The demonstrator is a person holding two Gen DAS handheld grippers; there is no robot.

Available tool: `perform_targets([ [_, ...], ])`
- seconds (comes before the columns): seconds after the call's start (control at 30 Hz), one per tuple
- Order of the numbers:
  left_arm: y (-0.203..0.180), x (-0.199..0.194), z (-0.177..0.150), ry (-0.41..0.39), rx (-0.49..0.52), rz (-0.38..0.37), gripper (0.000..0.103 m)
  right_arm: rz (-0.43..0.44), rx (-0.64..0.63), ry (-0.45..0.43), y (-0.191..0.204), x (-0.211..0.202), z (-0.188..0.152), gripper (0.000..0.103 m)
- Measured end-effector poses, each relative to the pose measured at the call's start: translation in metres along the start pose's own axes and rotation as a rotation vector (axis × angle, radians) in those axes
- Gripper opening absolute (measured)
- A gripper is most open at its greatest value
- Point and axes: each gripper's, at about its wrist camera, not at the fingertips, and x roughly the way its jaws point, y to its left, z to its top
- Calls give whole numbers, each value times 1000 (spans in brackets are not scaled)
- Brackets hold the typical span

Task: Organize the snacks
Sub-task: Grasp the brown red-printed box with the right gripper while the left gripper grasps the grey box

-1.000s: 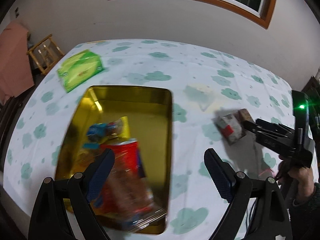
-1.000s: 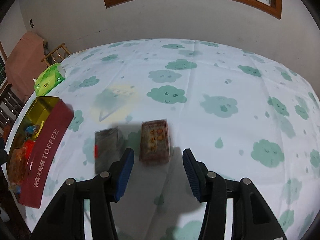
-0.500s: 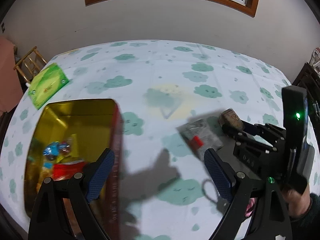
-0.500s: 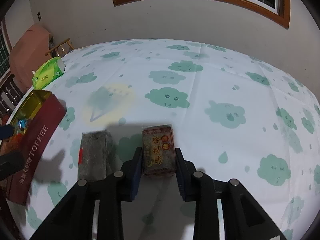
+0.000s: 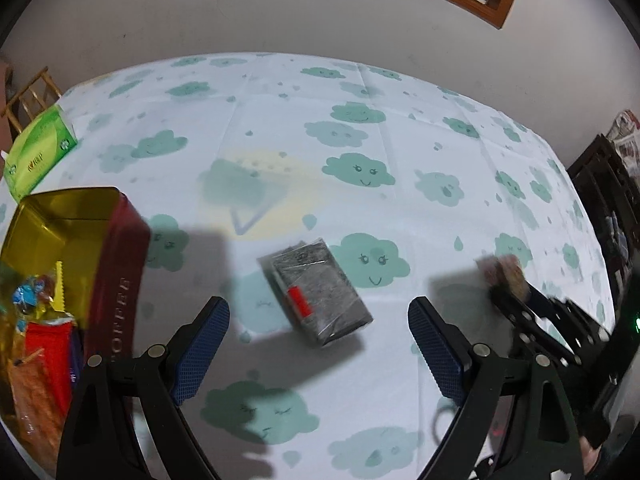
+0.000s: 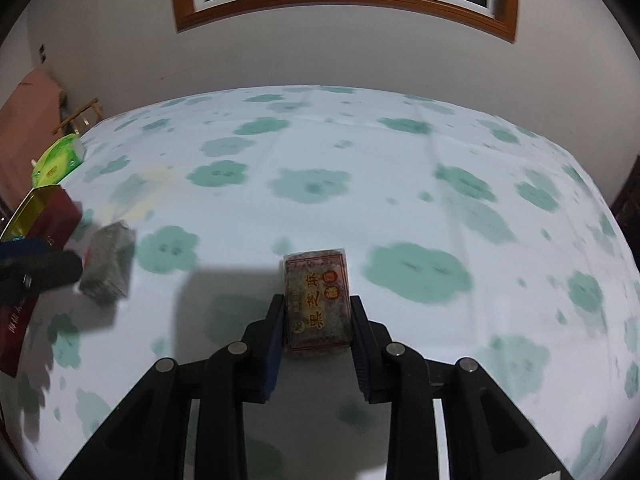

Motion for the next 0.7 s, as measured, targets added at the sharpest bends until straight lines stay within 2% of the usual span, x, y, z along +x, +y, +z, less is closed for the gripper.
perform_targets([
  [0.17, -7, 11, 4, 18, -21, 6, 89, -31, 47, -1, -25, -12, -15, 30],
  [0.5, -18, 37, 7, 57, -3, 58, 88, -46, 68, -22, -34, -20, -27, 30],
  [0.6, -15, 38, 3, 62, 4, 72, 73, -37, 73, -23, -35, -20, -27, 31],
  [0.67, -10, 36, 1, 60, 4, 75, 58, -32, 77, -23, -35, -20, -27, 31],
  [0.7, -7, 36, 0, 59, 4, 73, 56, -30, 78, -23, -35, -20, -27, 31],
])
